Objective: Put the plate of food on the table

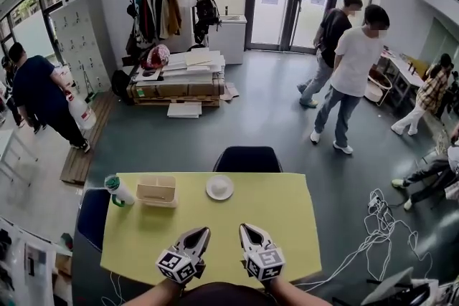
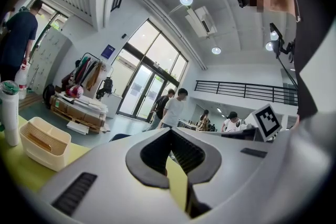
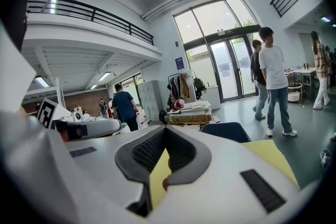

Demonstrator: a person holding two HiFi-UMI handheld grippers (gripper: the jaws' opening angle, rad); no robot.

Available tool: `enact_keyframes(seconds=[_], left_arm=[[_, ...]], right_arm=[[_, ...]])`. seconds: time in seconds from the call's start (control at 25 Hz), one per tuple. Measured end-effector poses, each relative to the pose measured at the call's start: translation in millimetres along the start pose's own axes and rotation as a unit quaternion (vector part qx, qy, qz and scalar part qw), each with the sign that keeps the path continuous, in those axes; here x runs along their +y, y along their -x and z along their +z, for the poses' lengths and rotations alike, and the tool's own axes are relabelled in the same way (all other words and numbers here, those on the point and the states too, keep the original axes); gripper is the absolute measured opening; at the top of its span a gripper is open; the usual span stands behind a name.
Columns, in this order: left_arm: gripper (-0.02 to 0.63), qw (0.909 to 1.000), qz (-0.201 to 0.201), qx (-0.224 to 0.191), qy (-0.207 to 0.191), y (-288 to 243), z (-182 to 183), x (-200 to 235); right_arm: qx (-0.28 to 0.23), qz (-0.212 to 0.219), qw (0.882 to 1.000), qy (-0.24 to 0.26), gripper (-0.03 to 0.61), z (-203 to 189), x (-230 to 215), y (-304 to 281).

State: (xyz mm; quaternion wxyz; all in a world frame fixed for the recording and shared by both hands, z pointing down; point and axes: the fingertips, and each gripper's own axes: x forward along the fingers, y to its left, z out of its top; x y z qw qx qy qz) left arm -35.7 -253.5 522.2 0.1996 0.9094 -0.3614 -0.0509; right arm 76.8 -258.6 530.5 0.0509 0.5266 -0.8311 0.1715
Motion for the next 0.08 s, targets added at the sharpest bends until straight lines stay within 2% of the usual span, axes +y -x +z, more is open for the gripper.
enact_keyframes(seconds=[0.08], left_arm=[[0.009,1.0,0.001,0.0,0.001,-0.9,-1.6,1.8]], right_arm=[[-0.001,0.001,1.0,0.001,0.011,-1.1,-0.4,-1.9]])
